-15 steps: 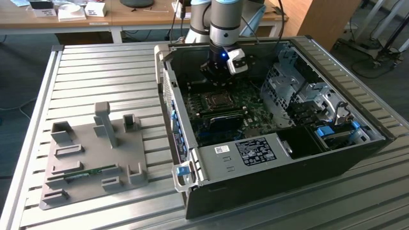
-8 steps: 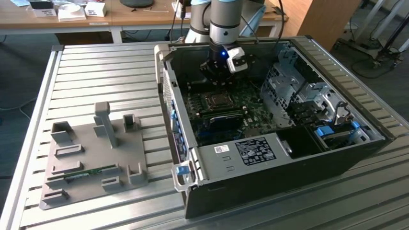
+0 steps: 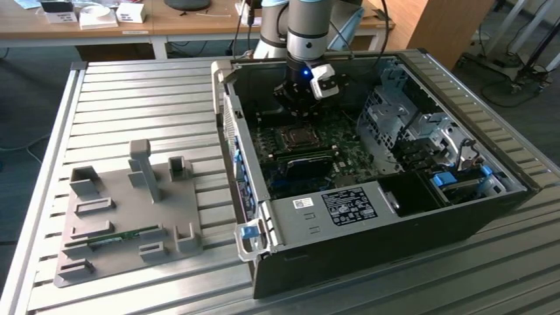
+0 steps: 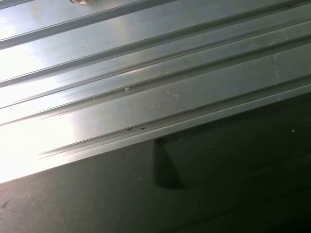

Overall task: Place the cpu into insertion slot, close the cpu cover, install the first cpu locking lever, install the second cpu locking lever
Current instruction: 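Install the first cpu locking lever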

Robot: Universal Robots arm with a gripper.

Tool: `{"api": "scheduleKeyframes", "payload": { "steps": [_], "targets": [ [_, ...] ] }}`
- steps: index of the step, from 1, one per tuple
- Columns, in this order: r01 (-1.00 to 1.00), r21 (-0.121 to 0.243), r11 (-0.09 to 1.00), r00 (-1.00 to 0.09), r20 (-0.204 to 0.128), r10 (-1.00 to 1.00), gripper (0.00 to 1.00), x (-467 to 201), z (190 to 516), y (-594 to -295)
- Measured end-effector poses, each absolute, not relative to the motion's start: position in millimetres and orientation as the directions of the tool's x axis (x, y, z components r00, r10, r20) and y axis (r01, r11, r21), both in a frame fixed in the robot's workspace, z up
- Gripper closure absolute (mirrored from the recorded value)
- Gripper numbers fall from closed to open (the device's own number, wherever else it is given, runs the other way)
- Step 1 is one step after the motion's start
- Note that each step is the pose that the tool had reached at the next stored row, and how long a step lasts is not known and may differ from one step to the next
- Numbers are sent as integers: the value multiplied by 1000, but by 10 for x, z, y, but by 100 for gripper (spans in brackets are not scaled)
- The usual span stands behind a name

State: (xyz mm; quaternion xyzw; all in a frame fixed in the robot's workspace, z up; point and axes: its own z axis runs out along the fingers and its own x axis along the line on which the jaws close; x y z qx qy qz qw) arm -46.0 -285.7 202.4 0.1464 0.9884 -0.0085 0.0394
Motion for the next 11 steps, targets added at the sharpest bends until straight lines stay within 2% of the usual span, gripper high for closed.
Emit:
{"api": "scheduleKeyframes", "payload": {
  "steps": [11],
  "targets": [
    [290, -5, 957, -954, -80, 289, 89, -459, 2030, -2893]
  ]
}}
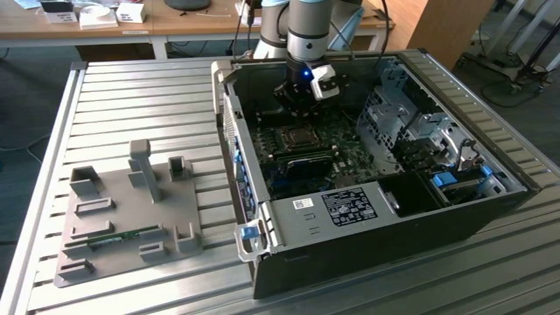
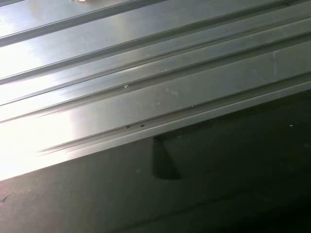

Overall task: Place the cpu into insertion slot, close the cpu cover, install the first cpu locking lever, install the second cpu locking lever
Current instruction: 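Install the first cpu locking lever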

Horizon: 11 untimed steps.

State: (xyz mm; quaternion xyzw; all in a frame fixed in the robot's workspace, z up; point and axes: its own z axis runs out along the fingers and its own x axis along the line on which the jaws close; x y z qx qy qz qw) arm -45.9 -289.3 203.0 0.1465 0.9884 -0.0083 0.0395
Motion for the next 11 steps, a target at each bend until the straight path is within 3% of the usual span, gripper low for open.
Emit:
{"api": "scheduleKeyframes", "payload": {
  "steps": [11],
  "targets": [
    [290, -3, 957, -954, -80, 289, 89, -458, 2147, -2894]
  ]
}}
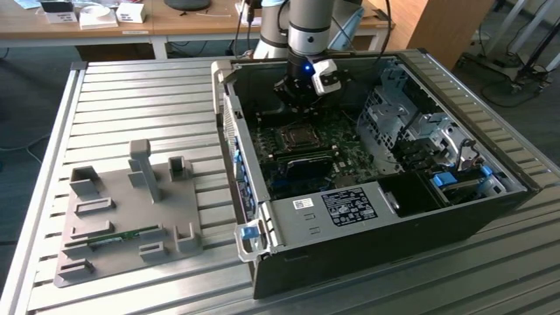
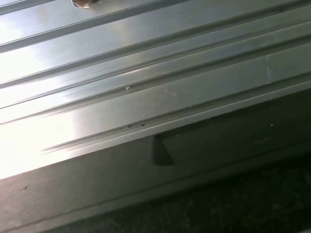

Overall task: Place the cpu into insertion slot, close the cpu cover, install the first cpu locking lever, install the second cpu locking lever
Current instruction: 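Install the first cpu locking lever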

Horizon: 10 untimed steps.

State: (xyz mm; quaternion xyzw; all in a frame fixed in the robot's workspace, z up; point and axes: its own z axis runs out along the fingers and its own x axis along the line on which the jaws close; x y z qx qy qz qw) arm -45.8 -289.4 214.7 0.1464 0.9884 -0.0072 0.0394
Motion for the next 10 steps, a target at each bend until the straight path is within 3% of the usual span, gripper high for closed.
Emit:
{"api": "scheduleKeyframes", "payload": {
  "steps": [10],
  "targets": [
    [290, 50, 956, -954, -64, 293, 89, -459, 2148, -2902]
  ]
}}
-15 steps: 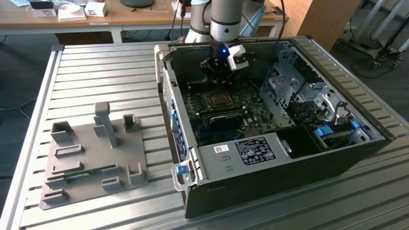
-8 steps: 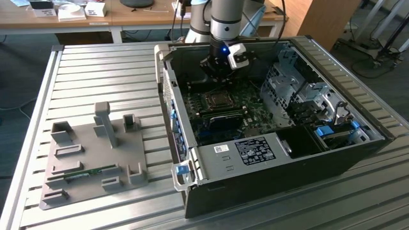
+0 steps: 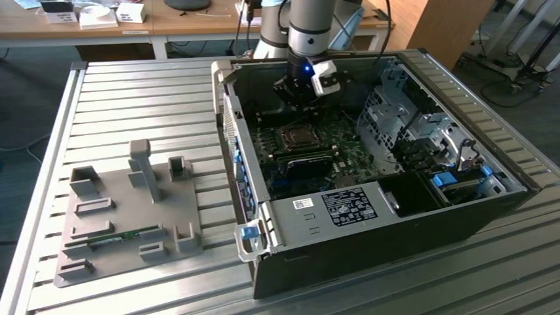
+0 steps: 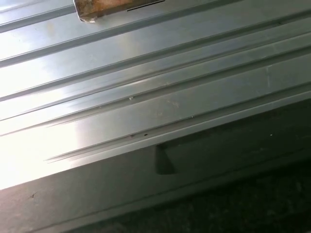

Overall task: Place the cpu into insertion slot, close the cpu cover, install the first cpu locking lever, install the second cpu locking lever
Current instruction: 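Install the first cpu locking lever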

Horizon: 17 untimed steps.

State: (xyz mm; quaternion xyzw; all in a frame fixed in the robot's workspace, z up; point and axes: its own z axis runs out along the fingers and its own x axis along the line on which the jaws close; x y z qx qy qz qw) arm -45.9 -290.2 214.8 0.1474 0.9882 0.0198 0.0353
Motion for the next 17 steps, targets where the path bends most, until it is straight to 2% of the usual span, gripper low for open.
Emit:
{"api": "scheduleKeyframes", "payload": {
  "steps": [6, 11, 17],
  "targets": [
    [290, 65, 955, -954, -59, 293, 89, -459, 2148, -2955],
    [289, 115, 950, -954, -44, 295, 89, -459, 2148, -2983],
    [289, 124, 949, -954, -41, 296, 89, -459, 2148, -3007]
  ]
}}
